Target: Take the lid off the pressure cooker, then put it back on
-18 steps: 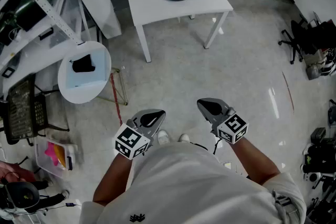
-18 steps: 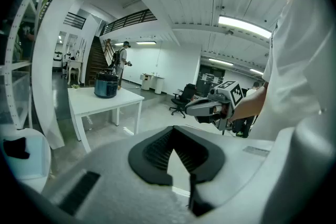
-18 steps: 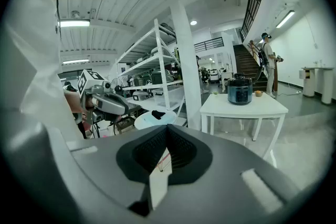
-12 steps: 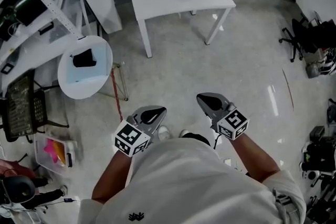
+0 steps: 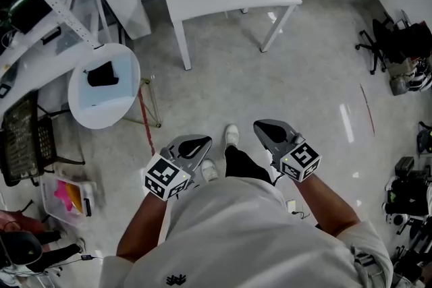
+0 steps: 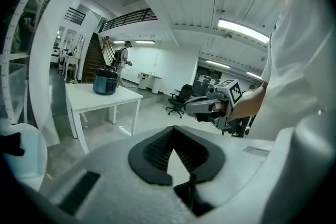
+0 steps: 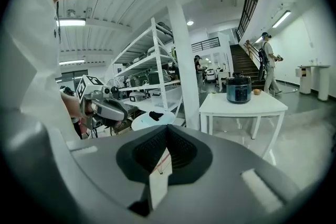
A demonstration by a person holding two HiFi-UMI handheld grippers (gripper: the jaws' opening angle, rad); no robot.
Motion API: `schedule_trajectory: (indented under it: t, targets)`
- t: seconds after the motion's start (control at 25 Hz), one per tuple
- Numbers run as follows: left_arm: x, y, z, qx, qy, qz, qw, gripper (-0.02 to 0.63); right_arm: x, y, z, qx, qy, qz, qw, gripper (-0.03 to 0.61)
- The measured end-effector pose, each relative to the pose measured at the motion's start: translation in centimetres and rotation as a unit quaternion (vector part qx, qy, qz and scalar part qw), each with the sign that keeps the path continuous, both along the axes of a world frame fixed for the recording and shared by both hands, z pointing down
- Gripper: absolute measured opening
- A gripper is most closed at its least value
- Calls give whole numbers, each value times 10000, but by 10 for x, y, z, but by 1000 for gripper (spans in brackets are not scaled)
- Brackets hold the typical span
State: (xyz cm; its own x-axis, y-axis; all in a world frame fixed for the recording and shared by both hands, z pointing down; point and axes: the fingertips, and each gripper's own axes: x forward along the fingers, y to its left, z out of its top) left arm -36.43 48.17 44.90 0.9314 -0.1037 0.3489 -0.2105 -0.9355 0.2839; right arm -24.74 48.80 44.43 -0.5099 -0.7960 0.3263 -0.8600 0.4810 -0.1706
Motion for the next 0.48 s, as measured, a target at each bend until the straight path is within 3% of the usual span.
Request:
schedule_trajectory:
  t: [0.12,0.28,0.48]
  targets:
    - [12,-15,-1,-22,79,41,10000,30,9,-13,4,-5,-109,-50,9999,12]
    - [33,-50,-7,-40,205,160,9997,220,23,-45,10,-7,-190,-204,9996,12]
    - [67,-129,-34,203,410,-13,9989,266,54,-106,9,69,-211,-415,9989,12]
